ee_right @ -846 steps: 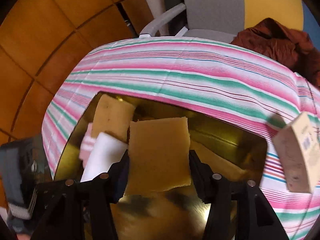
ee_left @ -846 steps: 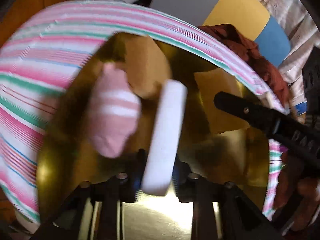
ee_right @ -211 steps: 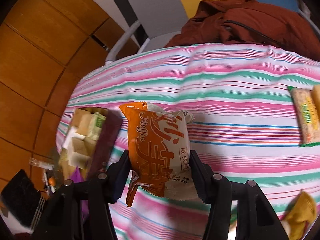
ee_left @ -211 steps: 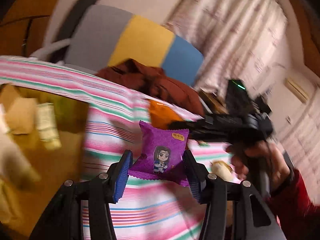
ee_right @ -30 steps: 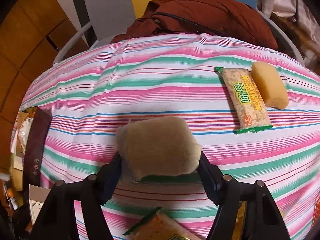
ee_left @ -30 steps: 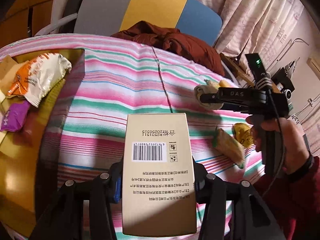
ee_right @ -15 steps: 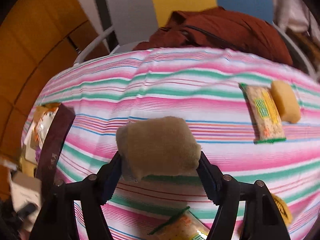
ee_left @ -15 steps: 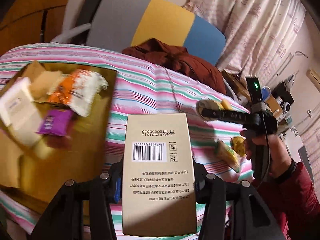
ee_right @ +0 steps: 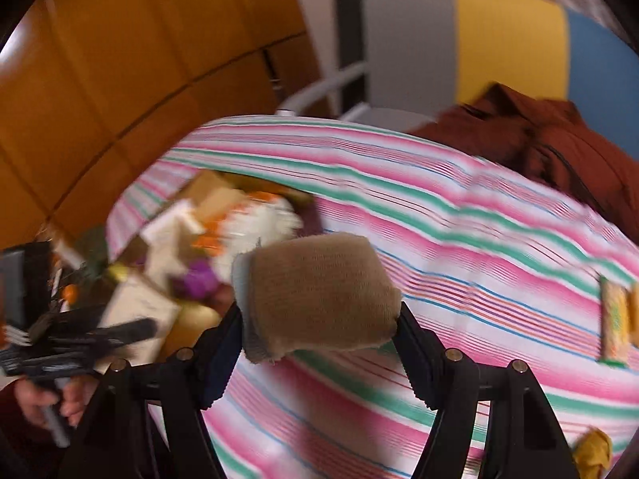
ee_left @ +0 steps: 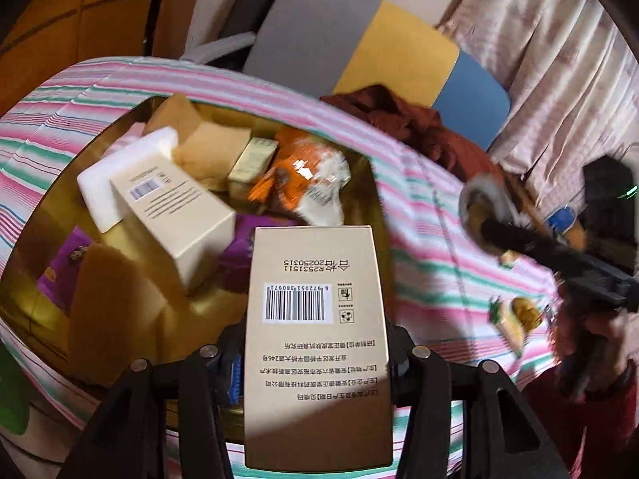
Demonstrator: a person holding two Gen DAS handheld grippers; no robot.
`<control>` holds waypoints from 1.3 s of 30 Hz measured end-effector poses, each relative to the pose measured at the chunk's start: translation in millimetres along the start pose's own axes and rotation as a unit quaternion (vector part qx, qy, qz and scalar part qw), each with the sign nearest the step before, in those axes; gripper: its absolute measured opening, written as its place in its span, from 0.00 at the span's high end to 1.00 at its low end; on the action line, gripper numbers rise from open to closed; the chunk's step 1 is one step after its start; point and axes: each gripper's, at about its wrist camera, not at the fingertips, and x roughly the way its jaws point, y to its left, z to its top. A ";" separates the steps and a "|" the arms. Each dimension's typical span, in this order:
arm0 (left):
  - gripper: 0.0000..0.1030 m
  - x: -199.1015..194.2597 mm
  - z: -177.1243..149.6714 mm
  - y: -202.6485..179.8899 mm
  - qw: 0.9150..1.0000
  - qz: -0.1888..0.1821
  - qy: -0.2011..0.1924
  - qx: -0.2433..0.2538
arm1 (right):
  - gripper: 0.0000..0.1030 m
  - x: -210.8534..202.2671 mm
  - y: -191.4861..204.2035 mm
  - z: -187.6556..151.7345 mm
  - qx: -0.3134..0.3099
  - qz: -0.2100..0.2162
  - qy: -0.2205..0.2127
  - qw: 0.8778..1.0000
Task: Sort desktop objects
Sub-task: 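Carry the beige box and rolled sock over the gold tray and open both tools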
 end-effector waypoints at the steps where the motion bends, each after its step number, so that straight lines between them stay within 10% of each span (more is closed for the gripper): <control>1: 0.51 3.4 0.5 4.8 1.000 0.006 0.008 0.001 | 0.30 2.6 9.5 2.7 -0.007 0.005 0.001 1.000; 22: 0.43 11.9 0.7 36.2 0.997 0.076 0.011 -0.010 | 0.27 67.6 97.2 5.0 -0.122 -0.012 0.069 0.990; 39: 0.43 -28.2 -7.5 15.9 0.995 0.071 -0.064 -0.022 | 0.15 21.7 48.7 -11.9 0.010 -0.004 0.031 0.999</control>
